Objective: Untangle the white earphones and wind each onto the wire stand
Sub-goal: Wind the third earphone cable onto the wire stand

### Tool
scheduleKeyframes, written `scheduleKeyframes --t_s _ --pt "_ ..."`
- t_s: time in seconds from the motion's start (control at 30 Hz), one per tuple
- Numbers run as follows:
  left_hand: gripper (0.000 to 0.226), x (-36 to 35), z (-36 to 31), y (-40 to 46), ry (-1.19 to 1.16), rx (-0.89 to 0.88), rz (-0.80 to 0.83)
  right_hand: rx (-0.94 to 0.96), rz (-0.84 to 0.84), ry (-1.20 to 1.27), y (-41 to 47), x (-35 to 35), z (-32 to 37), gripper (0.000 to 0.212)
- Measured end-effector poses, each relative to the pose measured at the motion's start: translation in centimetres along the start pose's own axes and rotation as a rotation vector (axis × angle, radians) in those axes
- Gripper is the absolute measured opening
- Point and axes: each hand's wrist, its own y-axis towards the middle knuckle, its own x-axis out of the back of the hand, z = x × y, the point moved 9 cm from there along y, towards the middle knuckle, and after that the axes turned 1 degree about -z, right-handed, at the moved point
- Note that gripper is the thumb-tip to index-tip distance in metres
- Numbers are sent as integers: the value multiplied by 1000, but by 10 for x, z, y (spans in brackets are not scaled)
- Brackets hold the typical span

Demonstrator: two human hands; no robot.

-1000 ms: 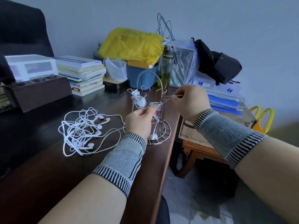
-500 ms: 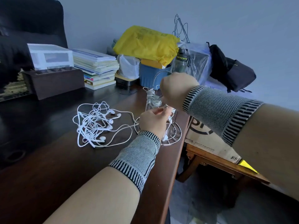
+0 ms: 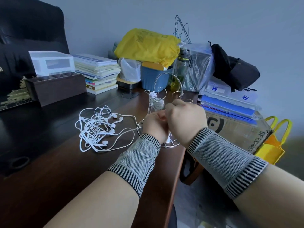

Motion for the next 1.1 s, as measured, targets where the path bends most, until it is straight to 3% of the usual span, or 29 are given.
scheduleKeyframes --t_s 0.03,0.13,0.23,0.4,0.57,0.67,0.73,0.93,1.1 --pt "49 -10 -8 -4 73 -72 62 -71 -79 52 -5 0 -10 22" --pt "45 -8 -7 -6 75 -28 109 -231 -303 352 -26 -8 -28 5" --pt "44 -1 -13 -5 226 -31 129 -409 -401 662 -41 -13 -39 14" --pt "40 4 -18 -2 403 -16 205 -770 -298 997 -66 -48 -50 10" --pt "30 1 -2 -2 121 180 291 -1072 -206 1320 -85 -79 -56 8" --pt "25 5 -10 -3 237 134 343 -1071 -193 1395 -83 -80 -54 13" --pt "24 12 -28 -2 348 6 331 -1037 -193 1358 -82 -78 -55 10" --pt "12 34 -78 -9 435 -346 24 -939 -196 1279 -80 -72 -58 9" --pt "17 21 -64 -8 535 -348 48 -902 -199 1258 -80 -69 -63 11"
